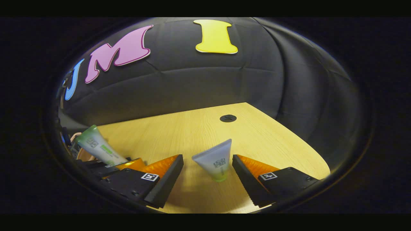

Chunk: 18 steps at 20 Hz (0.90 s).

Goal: First open the suitcase, pack the skin care products into it, and then close the suitcase.

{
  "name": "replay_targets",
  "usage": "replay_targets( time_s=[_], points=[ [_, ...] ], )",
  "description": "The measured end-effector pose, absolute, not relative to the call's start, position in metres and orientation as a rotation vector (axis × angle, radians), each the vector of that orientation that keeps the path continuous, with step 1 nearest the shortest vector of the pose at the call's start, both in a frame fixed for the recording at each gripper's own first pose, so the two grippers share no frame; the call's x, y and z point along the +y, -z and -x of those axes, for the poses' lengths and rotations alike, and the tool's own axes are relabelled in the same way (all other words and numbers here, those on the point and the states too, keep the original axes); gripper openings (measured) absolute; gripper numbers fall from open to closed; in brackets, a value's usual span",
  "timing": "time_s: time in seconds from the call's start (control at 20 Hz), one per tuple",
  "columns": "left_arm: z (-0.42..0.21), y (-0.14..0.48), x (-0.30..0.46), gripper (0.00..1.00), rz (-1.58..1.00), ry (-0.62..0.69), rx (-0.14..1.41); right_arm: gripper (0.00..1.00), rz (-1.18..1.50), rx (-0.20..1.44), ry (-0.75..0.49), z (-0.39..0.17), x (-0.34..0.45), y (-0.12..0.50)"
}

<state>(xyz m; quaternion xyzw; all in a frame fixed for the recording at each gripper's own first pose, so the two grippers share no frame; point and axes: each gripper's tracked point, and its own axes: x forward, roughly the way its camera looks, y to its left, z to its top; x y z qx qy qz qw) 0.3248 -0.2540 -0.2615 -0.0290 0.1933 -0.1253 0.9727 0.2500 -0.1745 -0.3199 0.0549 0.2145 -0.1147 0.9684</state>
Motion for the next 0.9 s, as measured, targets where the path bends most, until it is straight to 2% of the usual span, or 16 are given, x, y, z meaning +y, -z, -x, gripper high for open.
replay_targets(
  time_s=[0.05,0.1,0.15,0.25,0.3,0.4,0.45,0.5,0.55,0.7,0.75,0.8,0.9],
  points=[
    [-0.32,0.262,-0.249,0.43,0.056,0.253,0.389,0.97,-0.112,0.439,0.244,-0.253,-0.179,0.324],
    [-0.315,0.262,-0.244,0.46,0.06,0.255,0.392,0.97,-0.119,0.448,0.259,-0.256,-0.182,0.328],
    [-0.311,0.263,-0.24,0.46,0.061,0.252,0.391,0.87,-0.132,0.454,0.268,-0.258,-0.182,0.332],
    [-0.305,0.265,-0.229,0.39,0.059,0.241,0.392,0.46,-0.114,0.469,0.281,-0.258,-0.184,0.336],
    [-0.302,0.265,-0.223,0.43,0.069,0.236,0.397,0.26,-0.103,0.466,0.264,-0.261,-0.181,0.333],
    [-0.295,0.264,-0.208,0.43,0.098,0.225,0.399,0.24,-0.066,0.471,0.232,-0.251,-0.168,0.33],
    [-0.291,0.259,-0.2,0.46,0.108,0.219,0.392,0.24,-0.041,0.455,0.214,-0.25,-0.162,0.322],
    [-0.287,0.252,-0.19,0.43,0.111,0.21,0.379,0.36,-0.015,0.436,0.194,-0.247,-0.153,0.313],
    [-0.282,0.243,-0.178,0.43,0.113,0.203,0.366,0.3,0.006,0.415,0.168,-0.242,-0.14,0.299],
    [-0.26,0.208,-0.132,0.43,0.118,0.185,0.336,0.3,0.008,0.335,0.095,-0.229,-0.093,0.253],
    [-0.252,0.198,-0.11,0.39,0.107,0.175,0.337,0.3,0.001,0.312,0.068,-0.221,-0.075,0.237],
    [-0.245,0.186,-0.084,0.42,0.09,0.154,0.333,0.3,0.002,0.293,0.04,-0.215,-0.056,0.224],
    [-0.237,0.162,-0.024,0.42,0.062,0.1,0.324,0.3,-0.002,0.265,-0.026,-0.203,-0.011,0.199]
  ],
)
